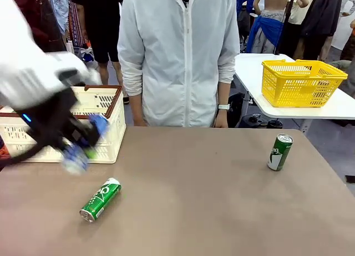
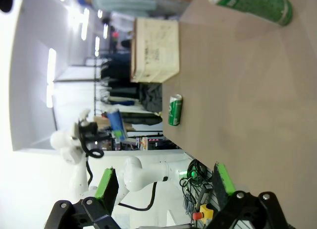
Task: Place the drinks into the Shopping basket.
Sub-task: Pick up one drink and place it into the Shopping basket.
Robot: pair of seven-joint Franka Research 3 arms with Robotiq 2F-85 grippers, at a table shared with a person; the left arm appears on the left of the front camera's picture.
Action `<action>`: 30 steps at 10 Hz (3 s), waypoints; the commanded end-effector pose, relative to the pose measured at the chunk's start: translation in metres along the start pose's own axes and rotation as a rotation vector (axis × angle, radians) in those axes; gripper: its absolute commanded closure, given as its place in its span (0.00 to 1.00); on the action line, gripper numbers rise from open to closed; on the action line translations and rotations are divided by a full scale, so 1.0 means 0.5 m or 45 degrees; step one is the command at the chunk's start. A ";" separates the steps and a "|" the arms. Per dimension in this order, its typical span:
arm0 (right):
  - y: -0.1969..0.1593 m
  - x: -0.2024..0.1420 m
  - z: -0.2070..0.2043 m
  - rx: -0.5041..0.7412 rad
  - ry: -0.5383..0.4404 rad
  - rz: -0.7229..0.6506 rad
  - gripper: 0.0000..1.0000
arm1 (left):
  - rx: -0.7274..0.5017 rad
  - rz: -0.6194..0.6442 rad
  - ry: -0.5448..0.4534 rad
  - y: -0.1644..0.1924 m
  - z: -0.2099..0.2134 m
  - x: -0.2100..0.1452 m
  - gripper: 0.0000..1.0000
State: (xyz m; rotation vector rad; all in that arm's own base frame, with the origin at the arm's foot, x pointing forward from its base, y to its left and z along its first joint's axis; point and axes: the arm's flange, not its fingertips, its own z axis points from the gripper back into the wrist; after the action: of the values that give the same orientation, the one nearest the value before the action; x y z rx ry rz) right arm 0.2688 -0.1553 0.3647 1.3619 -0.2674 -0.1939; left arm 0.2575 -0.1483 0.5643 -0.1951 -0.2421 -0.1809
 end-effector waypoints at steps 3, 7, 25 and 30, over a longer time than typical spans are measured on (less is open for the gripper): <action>0.010 -0.003 0.006 -0.010 0.020 -0.024 0.00 | 0.032 0.289 -0.054 0.232 0.083 0.277 1.00; 0.010 -0.003 0.006 -0.010 0.020 -0.024 0.00 | 0.105 0.297 -0.100 0.342 0.055 0.418 1.00; 0.010 -0.003 0.006 -0.010 0.020 -0.024 0.00 | 0.089 0.279 0.258 0.423 -0.382 0.604 1.00; 0.010 -0.003 0.006 -0.010 0.020 -0.024 0.00 | 0.148 0.299 0.331 0.421 -0.480 0.627 1.00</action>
State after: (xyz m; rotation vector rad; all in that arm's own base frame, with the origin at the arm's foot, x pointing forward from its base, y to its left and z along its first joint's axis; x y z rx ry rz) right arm 0.2687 -0.1553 0.3648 1.3615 -0.2673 -0.1942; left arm 0.6444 -0.0452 0.3721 -0.1115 0.0251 0.0303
